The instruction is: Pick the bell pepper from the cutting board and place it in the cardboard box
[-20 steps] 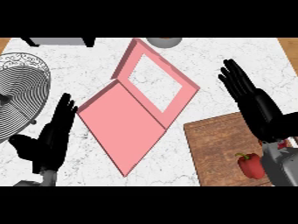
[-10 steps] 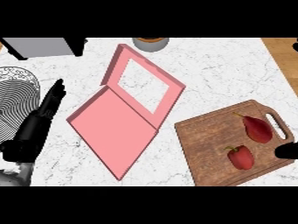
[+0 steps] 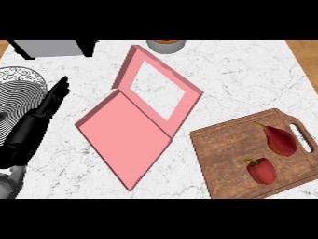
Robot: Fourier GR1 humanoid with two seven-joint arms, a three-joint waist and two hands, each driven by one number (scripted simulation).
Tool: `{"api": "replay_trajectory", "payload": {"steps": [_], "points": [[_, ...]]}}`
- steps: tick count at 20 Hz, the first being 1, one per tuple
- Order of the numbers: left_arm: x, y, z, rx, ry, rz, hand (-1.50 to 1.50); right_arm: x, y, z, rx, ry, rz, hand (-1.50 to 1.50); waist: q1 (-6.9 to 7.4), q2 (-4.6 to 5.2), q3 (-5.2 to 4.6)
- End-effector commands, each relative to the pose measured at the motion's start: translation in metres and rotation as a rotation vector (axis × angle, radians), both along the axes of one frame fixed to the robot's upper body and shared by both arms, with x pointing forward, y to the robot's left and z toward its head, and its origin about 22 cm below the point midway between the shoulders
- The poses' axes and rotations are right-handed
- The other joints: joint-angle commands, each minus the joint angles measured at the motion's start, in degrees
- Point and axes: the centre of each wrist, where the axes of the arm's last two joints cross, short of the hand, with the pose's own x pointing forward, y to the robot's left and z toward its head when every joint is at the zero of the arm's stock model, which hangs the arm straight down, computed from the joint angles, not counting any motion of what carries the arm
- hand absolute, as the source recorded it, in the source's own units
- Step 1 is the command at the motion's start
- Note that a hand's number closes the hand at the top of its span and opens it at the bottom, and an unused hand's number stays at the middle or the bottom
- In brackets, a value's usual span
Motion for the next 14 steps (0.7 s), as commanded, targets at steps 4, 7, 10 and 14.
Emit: {"api": "replay_trajectory", "payload": {"steps": [4, 7, 10, 14], "points": [[0.003, -0.003, 0.0, 0.01, 0.003, -0.043, 0.0, -0.028, 0.003, -0.007, -0.419, -0.008, -0.04, -1.5, 1.47, 0.06, -0.18], [0.011, 0.004, 0.004, 0.006, -0.026, -0.023, 0.0, -0.04, 0.016, 0.0, -0.58, -0.002, -0.048, -1.5, 1.07, -0.01, -0.25], [0.009, 0.011, 0.011, 0.018, -0.001, -0.019, 0.0, -0.061, 0.041, -0.004, -0.649, 0.031, -0.072, -1.5, 1.46, -0.12, -0.23], [0.015, 0.0, 0.002, 0.021, -0.022, -0.025, 0.0, -0.086, 0.073, -0.003, -0.765, -0.014, -0.13, -1.5, 1.21, -0.04, -0.26]]}}
